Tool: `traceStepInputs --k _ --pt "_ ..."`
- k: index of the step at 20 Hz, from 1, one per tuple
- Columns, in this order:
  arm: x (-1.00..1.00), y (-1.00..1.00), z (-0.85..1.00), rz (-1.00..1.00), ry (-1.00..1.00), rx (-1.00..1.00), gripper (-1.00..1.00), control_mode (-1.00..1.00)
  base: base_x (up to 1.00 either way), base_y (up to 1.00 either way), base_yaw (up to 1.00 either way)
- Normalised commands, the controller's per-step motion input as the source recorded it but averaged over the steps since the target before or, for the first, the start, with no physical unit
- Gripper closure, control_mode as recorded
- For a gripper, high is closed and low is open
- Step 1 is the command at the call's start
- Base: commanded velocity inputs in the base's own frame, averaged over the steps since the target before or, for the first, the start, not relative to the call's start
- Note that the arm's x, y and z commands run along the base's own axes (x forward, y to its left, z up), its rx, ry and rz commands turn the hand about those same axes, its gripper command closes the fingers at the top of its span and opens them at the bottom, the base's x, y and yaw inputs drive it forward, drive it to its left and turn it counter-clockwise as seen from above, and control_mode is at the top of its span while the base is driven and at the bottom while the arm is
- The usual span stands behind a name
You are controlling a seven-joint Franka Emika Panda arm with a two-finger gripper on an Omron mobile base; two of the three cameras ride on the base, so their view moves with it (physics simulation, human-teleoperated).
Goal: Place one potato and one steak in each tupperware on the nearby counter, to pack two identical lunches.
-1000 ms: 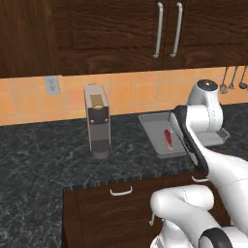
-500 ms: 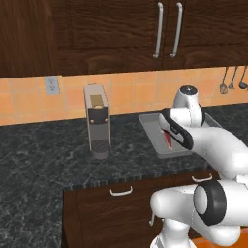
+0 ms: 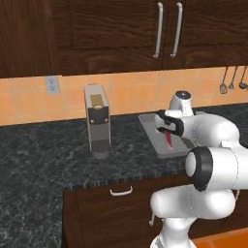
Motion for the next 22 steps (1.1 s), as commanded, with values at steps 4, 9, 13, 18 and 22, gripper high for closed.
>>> traceStepInputs --k 4,9,13,18,22 --pt "0.84 -0.08 -0.27 0.0 0.0 0.0 1.0 -1.0 0.0 0.0 0.0" --pt "0.81 -0.03 -0.3 0.0 0.03 0.0 1.0 -1.0 0.0 0.0 0.0" --pt "0.7 -0.01 -0.42 0.02 0.04 0.0 1.0 -1.0 0.0 0.0 0.0" --pt "0.61 -0.05 -0.47 0.02 0.02 0.0 1.0 -1.0 0.0 0.0 0.0" --pt "0.46 -0.15 -0.37 0.0 0.0 0.0 -1.0 -1.0 0.0 0.0 0.0"
